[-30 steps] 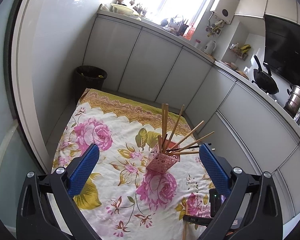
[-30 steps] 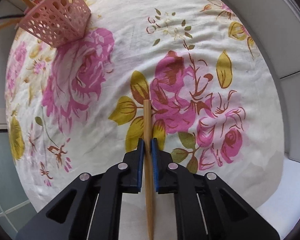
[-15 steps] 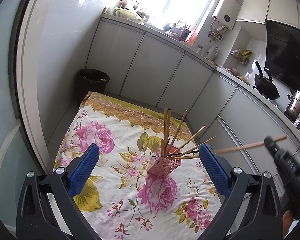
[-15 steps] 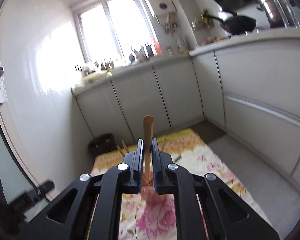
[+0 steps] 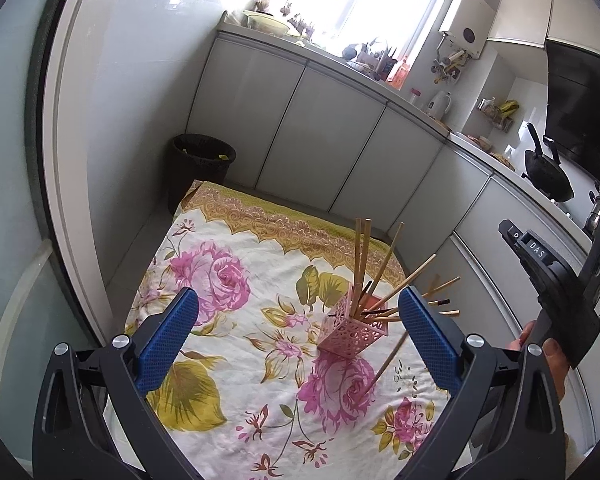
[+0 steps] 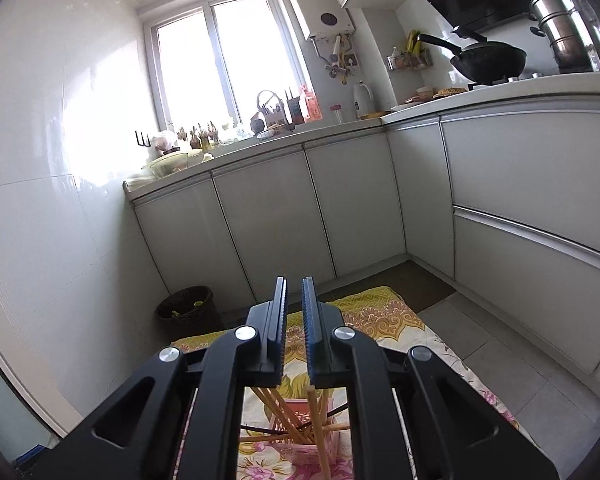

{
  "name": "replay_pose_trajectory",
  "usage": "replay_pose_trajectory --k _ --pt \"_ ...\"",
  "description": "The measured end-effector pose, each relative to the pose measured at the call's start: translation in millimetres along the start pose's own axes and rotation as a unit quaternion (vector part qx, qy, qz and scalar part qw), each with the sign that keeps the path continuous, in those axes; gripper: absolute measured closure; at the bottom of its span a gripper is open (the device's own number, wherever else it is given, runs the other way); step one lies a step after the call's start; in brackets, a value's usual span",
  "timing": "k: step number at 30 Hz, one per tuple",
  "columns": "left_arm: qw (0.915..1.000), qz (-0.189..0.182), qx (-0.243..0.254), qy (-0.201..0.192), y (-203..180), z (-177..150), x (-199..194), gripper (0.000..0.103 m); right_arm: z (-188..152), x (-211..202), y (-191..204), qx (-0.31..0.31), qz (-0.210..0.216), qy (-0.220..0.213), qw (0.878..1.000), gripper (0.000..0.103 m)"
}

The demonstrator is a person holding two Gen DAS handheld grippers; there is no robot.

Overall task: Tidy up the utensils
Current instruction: 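Lift the chopstick upright over the pink cup with the right gripper, then open the right gripper to drop the chopstick into the cup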

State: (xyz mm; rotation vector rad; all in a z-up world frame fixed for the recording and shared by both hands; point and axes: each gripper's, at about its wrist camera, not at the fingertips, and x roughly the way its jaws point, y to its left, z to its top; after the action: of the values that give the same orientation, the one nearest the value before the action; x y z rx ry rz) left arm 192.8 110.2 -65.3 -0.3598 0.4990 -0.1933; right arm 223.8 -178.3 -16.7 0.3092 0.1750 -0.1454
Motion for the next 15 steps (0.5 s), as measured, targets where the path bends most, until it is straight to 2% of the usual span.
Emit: replay_pose_trajectory --k 3,7,13,14,15 --pt "1.0 0.002 -0.001 0.0 2 0 1 0.007 -1 4 1 -0.001 0.001 0.003 1.0 0.096" --pt "1.0 0.003 -0.004 -0.008 4 2 -4 0.007 -4 -10 -4 0.006 0.021 0.015 1.0 0.096" --pt "0.9999 0.004 -0.014 -0.006 9 4 -5 0.007 -25 -26 -9 -0.019 0.035 0.062 0.997 0.095" --pt "0.9999 0.002 -0.014 -0.005 9 4 -5 0.007 -27 -27 -11 -0.015 0.037 0.068 0.997 0.094" --pt "0.9999 0.001 -0.012 -0.004 8 4 -5 0.007 -29 -30 -13 -0.01 0.04 0.07 0.997 0.088"
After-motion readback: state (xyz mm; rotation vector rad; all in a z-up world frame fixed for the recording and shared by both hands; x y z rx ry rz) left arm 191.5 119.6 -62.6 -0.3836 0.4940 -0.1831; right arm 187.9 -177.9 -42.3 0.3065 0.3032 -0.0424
